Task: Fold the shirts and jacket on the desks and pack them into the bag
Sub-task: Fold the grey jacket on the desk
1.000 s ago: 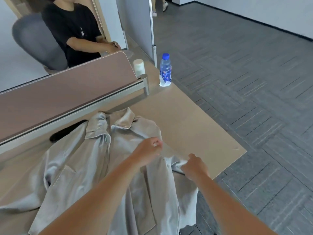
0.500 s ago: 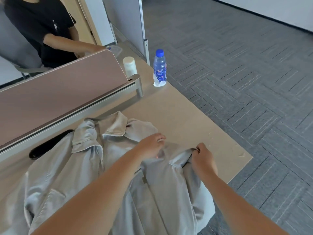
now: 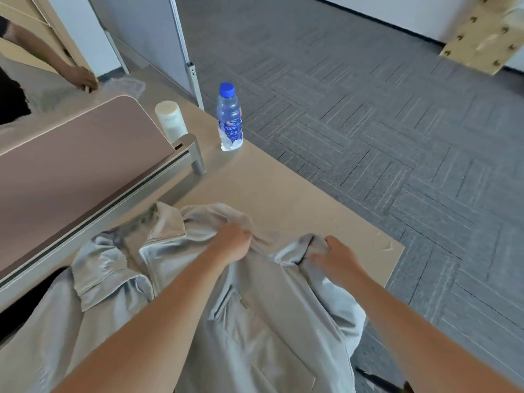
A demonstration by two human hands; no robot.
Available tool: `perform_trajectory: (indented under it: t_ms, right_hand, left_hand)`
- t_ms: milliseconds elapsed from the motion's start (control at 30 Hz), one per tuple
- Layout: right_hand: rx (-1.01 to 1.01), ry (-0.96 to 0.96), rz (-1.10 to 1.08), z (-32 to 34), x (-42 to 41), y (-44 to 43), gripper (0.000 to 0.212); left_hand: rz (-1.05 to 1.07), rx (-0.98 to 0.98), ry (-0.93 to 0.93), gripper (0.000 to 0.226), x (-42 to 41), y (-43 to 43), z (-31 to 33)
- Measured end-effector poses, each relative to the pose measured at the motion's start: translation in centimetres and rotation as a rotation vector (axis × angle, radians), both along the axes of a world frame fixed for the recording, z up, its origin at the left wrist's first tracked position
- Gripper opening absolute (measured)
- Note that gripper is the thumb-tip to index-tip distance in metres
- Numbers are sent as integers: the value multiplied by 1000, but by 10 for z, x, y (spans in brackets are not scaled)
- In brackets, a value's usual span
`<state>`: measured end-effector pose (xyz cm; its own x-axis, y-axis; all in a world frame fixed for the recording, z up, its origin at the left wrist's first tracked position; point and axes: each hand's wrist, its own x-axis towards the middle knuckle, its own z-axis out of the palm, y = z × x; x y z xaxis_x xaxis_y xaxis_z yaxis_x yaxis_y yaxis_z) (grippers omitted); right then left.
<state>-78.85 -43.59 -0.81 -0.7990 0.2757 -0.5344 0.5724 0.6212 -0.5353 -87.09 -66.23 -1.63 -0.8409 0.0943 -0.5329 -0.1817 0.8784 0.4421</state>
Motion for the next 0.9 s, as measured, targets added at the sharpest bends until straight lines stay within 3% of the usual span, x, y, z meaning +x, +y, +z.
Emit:
perform_trajectory:
  t_ms: [133, 233, 367, 433, 533, 767, 867, 900]
  right_hand:
    - [80, -82, -13, 0, 8, 11, 29]
    - [65, 53, -87, 5, 12, 4, 21]
    - [146, 153, -17, 14, 15, -11, 13]
    - [108, 134, -4, 19, 18, -14, 17]
    - [44, 52, 23, 21, 34, -4, 4]
    - [71, -311, 142, 16, 89, 32, 41]
    - [251, -212, 131, 18, 96, 41, 2]
    - [330, -122, 81, 23, 96, 44, 10]
  left_hand:
    - [-51, 223, 110, 30, 1, 10, 18]
    - [-27, 539, -79, 30, 19, 30, 28]
    - [-63, 676, -222, 49, 28, 58, 24]
    - [-119, 628, -213, 54, 29, 64, 22]
    - [-239, 440, -62, 14, 31, 63, 20]
    - [-21, 565, -14, 22, 48, 68, 27]
    - [28, 505, 63, 24, 56, 71, 31]
    - [62, 478, 82, 23, 59, 72, 36]
